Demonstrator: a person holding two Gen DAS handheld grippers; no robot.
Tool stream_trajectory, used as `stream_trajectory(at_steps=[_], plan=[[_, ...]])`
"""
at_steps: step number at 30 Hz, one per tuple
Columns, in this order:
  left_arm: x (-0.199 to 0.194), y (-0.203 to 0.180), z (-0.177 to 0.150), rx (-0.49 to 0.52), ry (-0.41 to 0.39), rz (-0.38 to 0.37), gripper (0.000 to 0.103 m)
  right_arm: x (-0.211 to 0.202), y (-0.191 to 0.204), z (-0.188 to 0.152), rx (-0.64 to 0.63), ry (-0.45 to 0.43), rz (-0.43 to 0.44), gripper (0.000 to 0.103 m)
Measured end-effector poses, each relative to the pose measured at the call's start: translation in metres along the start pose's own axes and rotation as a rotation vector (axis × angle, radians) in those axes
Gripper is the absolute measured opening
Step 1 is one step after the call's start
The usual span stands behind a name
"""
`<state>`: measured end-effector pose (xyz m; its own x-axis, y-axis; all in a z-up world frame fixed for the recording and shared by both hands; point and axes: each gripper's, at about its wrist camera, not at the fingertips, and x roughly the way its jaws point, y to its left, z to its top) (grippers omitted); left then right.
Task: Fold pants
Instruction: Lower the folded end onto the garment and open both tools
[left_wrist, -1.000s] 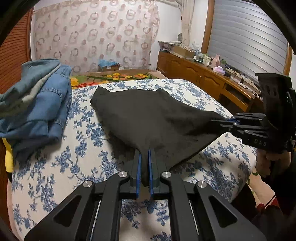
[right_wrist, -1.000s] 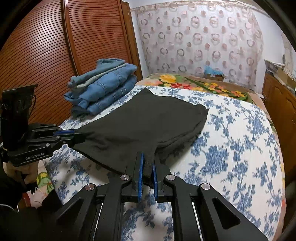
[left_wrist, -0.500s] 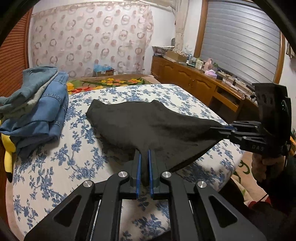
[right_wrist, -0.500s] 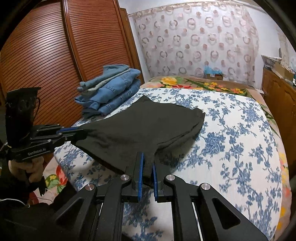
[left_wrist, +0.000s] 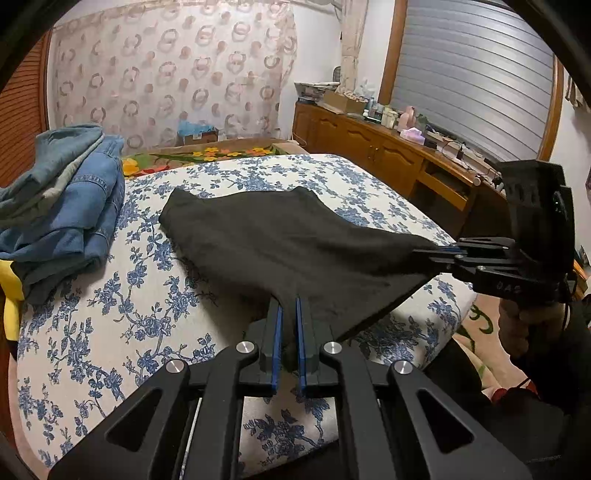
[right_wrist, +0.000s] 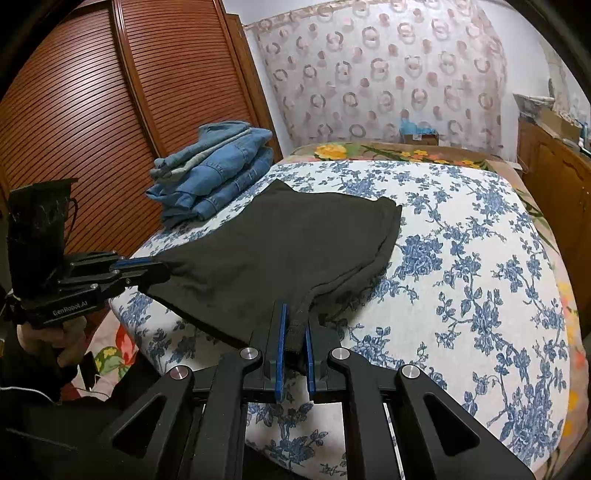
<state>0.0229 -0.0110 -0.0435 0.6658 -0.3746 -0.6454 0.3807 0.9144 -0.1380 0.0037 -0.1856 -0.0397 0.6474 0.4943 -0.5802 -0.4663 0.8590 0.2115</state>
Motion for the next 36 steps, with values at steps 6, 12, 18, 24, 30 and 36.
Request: stream_trajectory(at_steps=[6,12,18,24,30,36], plan=[[-0.016,-0.008,-0.003,0.011,-0.01,-0.02,0.008,-0.011,0.003,-0.006,0.01,0.001,0.02,0.009],[-0.03,-0.015,0.0,0.029,-0.029,-0.02,0.008,-0.027,0.003,-0.007,0.019,-0.018,0.047,0.009],[-0.016,-0.004,0.007,0.009,-0.022,-0.005,0.008,-0.027,-0.002,0.002,0.019,-0.053,0.039,0.009],[0.006,0.014,0.025,-0.011,-0.029,0.031,0.008,-0.002,-0.01,0.021,0.012,-0.076,0.005,0.009],[0.021,0.028,0.048,-0.019,-0.043,0.067,0.008,0.028,-0.014,0.04,0.012,-0.082,-0.039,0.009],[0.037,0.039,0.065,-0.023,-0.043,0.08,0.008,0.052,-0.02,0.055,0.017,-0.077,-0.075,0.009]])
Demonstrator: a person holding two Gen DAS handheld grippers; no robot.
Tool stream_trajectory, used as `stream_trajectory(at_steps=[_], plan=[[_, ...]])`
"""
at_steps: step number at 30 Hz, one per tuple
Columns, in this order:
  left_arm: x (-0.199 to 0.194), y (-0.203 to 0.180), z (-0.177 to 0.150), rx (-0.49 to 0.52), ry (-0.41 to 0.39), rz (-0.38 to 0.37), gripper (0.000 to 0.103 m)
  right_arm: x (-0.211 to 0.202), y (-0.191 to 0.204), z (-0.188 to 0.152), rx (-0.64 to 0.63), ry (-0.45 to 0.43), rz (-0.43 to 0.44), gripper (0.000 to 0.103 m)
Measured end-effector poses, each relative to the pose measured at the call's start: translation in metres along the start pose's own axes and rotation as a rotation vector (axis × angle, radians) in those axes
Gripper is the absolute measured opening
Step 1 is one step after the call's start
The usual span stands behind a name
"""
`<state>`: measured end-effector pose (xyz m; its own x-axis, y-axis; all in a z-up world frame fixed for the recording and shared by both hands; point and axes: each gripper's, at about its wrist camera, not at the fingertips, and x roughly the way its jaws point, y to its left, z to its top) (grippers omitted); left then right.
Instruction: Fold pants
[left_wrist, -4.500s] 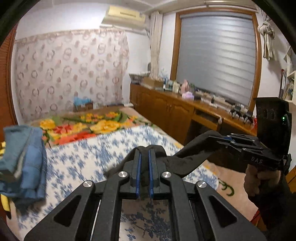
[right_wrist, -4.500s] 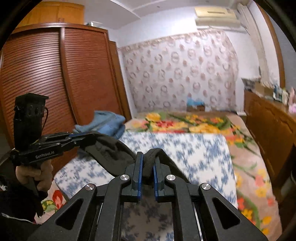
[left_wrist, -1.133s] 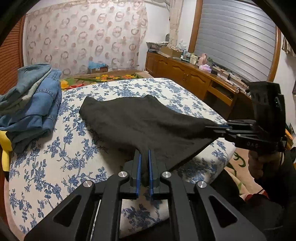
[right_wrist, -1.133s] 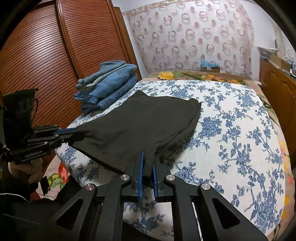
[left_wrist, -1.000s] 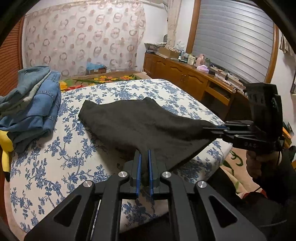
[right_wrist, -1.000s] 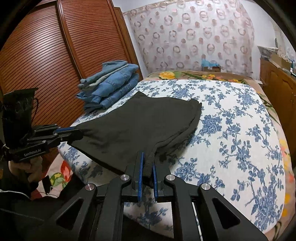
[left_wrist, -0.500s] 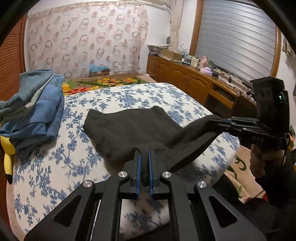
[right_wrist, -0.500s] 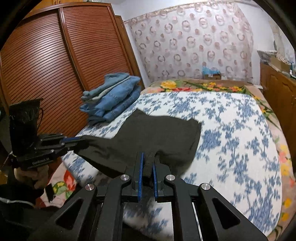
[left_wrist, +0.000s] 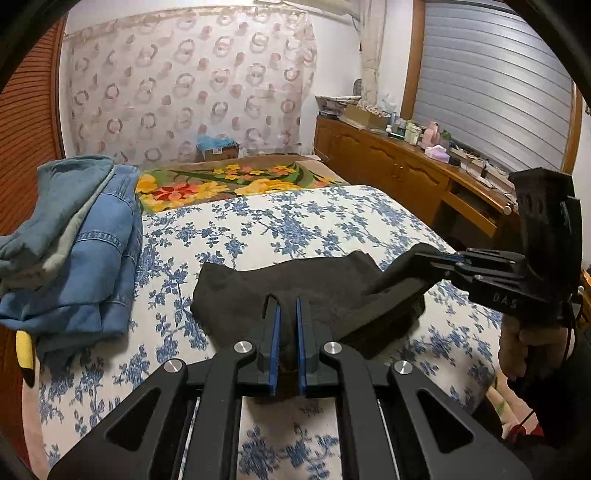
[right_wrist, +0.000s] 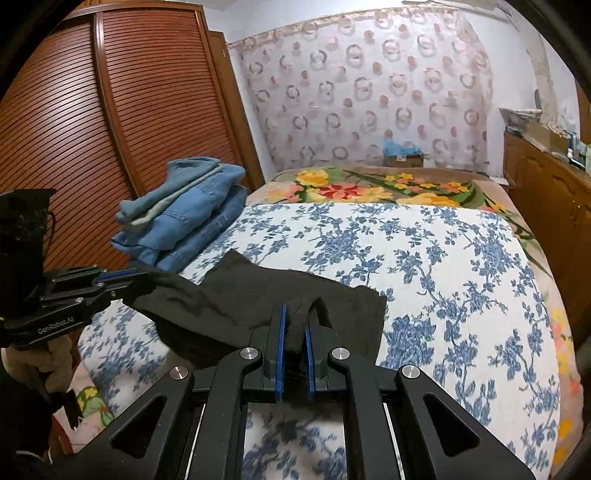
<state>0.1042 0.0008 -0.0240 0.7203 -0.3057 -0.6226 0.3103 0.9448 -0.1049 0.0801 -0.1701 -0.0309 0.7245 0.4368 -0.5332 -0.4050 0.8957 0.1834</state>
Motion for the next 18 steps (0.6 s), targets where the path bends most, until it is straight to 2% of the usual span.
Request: stream_trajectory(at_steps=[5,7,10,11,12,14,15,18], plan=[[0.017,0.007,-0.004,-0.022,0.035,0.012,0.008,0.019,-0.004,-0.002,0.011,0.034,-0.008,0.009],[0.02,0.009,-0.007,-0.032,0.045,0.011,0.013,0.024,-0.007,-0.003,0.023,0.044,-0.004,0.009],[0.019,0.009,-0.009,-0.026,0.046,0.034,0.032,0.026,-0.007,0.001,0.024,0.045,-0.011,0.013],[0.018,0.01,-0.009,-0.024,0.039,0.042,0.044,0.026,-0.007,0.002,0.023,0.04,-0.009,0.016],[0.016,0.011,-0.01,-0.027,0.027,0.043,0.051,0.026,-0.007,0.003,0.022,0.035,-0.011,0.019],[0.013,0.013,-0.01,-0.033,0.019,0.039,0.057,0.023,-0.007,0.005,0.016,0.021,-0.026,0.032],[0.013,0.013,-0.011,-0.034,0.019,0.039,0.061,0.02,-0.007,0.005,0.01,0.013,-0.036,0.034],[0.011,0.016,-0.015,-0.039,0.019,0.043,0.063,0.013,-0.008,0.003,-0.003,0.0,-0.05,0.036]])
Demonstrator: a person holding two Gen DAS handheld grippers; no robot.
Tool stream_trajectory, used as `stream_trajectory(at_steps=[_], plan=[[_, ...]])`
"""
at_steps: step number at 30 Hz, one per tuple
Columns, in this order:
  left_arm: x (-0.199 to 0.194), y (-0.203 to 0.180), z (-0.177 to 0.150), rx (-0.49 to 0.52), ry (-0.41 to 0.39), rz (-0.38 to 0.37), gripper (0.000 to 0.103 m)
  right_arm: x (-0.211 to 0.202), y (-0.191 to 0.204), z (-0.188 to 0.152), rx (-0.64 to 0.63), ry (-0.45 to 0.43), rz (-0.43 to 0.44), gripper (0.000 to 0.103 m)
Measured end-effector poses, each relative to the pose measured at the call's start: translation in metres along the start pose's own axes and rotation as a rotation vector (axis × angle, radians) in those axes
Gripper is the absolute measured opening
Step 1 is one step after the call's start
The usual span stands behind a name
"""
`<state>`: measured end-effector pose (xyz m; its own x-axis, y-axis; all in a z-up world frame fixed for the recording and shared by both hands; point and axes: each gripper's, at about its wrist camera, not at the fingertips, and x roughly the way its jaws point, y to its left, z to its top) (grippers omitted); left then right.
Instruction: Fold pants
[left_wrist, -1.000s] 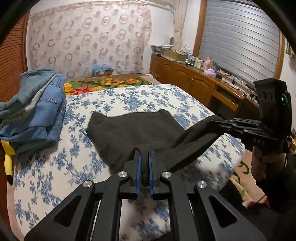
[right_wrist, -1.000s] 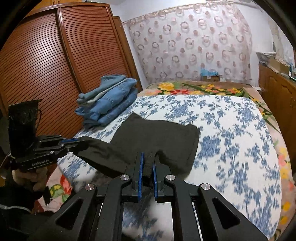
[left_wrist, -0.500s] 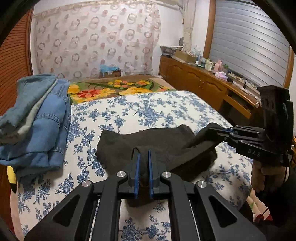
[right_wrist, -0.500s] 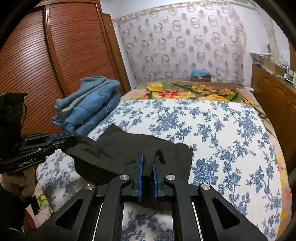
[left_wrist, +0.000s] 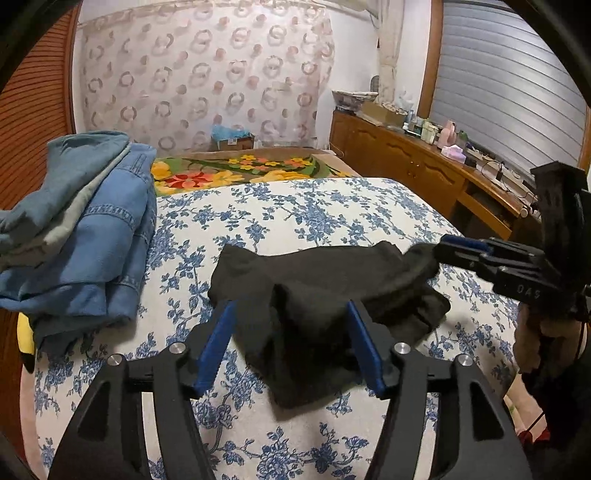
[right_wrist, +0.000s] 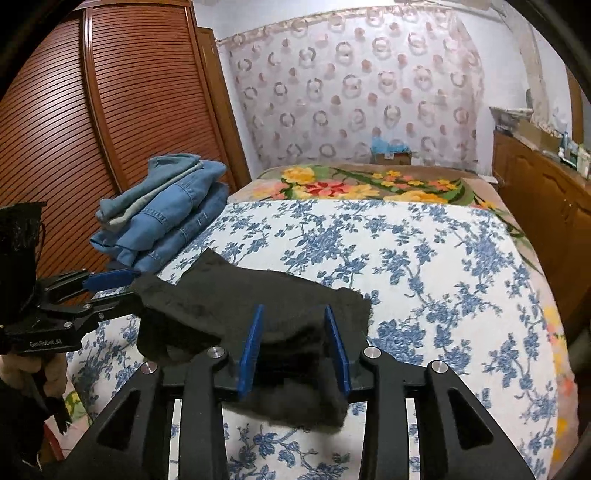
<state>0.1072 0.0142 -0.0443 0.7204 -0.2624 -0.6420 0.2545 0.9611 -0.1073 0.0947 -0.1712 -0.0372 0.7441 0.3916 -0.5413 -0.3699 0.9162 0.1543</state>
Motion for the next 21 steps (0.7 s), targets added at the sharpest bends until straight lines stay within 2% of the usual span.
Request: stream_trajectory(at_steps=[5,11,18,21], plan=[[-0.001,0.004,-0.009,-0.012,0.008,-0.004,0.066,-0.014,-0.004,-0.012,-0.025,-0.001,-0.004,0.04],[0.019,0.011,-0.009,-0.015,0.05,0.014,0.066,0.0,-0.006,-0.018,-0.085,0.073,-0.022,0.04],[0.047,0.015,0.002,0.026,0.085,0.064,0.066,0.04,-0.005,0.011,-0.139,0.166,-0.053,0.04],[0.05,0.019,0.004,0.012,0.088,0.065,0.066,0.053,-0.009,0.024,-0.135,0.175,-0.024,0.04]])
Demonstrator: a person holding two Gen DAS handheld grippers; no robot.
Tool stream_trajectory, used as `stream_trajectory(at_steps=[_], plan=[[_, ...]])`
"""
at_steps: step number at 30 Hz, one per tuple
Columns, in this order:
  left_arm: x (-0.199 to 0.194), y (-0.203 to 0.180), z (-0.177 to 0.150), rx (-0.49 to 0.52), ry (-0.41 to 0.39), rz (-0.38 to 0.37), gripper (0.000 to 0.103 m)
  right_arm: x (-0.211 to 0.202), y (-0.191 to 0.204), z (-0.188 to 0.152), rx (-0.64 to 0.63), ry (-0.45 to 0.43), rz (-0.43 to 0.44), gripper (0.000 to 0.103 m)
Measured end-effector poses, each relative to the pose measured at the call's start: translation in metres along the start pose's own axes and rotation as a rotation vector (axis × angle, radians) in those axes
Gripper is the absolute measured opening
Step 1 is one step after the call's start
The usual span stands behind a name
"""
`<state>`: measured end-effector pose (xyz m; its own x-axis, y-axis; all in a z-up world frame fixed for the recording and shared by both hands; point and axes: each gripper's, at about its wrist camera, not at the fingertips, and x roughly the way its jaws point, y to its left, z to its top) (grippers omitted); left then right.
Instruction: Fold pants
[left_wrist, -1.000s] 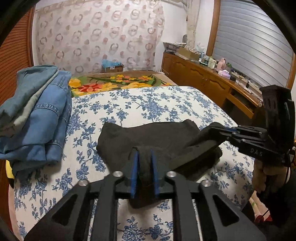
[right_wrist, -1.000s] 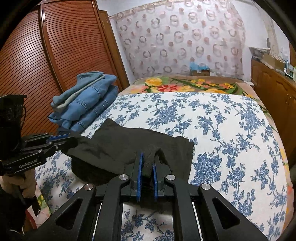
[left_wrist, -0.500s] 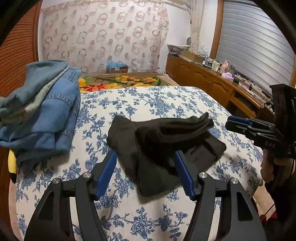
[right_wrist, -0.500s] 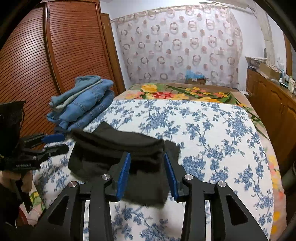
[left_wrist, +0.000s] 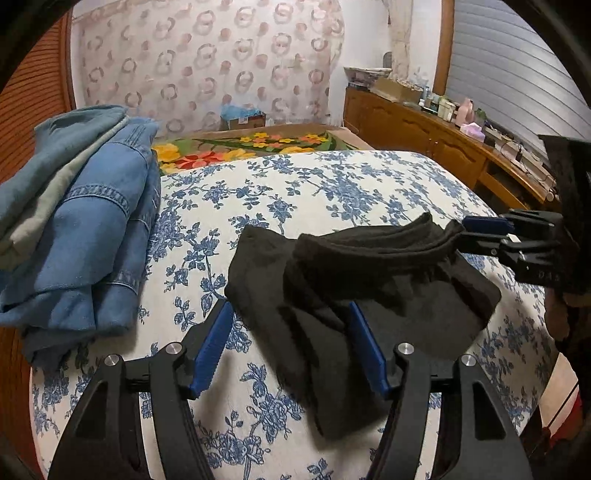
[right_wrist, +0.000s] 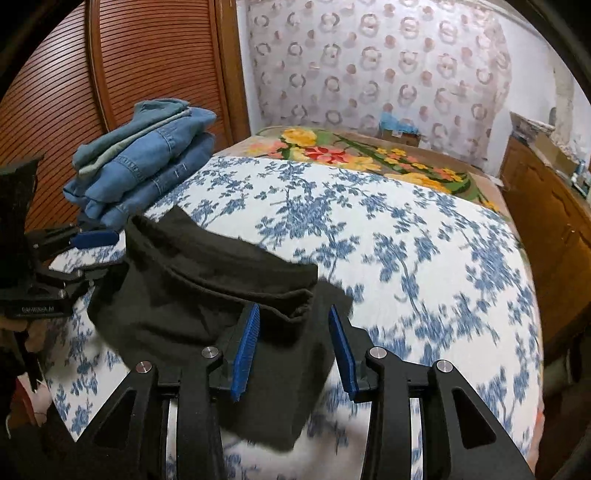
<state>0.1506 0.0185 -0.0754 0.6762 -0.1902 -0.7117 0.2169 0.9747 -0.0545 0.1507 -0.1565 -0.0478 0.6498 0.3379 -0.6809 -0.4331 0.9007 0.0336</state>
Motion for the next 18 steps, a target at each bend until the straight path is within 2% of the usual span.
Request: stream_trajectory(at_steps=[1,4,5,8,14,18], plan=[[0.001,0.001,0.0,-0.005,0.001,0.0,0.066,0.003,-0.002,0.003,0.005,0.008,0.015,0.04],[0.001,0.004,-0.003,-0.014,0.003,0.0,0.066,0.018,-0.011,0.009,0.03,0.05,0.071,0.014],[0.001,0.004,-0.003,-0.015,0.004,0.0,0.066,0.021,-0.012,0.011,0.031,0.053,0.09,0.009],[-0.005,0.005,-0.004,-0.021,-0.024,0.008,0.066,0.028,-0.014,0.017,0.025,0.034,0.111,0.007],[-0.015,0.005,-0.005,-0.036,-0.045,-0.01,0.066,0.029,-0.006,0.031,-0.005,-0.081,0.023,0.007],[-0.02,0.001,-0.009,-0.026,-0.04,-0.029,0.066,0.042,-0.004,0.029,0.0,-0.048,-0.013,0.007]])
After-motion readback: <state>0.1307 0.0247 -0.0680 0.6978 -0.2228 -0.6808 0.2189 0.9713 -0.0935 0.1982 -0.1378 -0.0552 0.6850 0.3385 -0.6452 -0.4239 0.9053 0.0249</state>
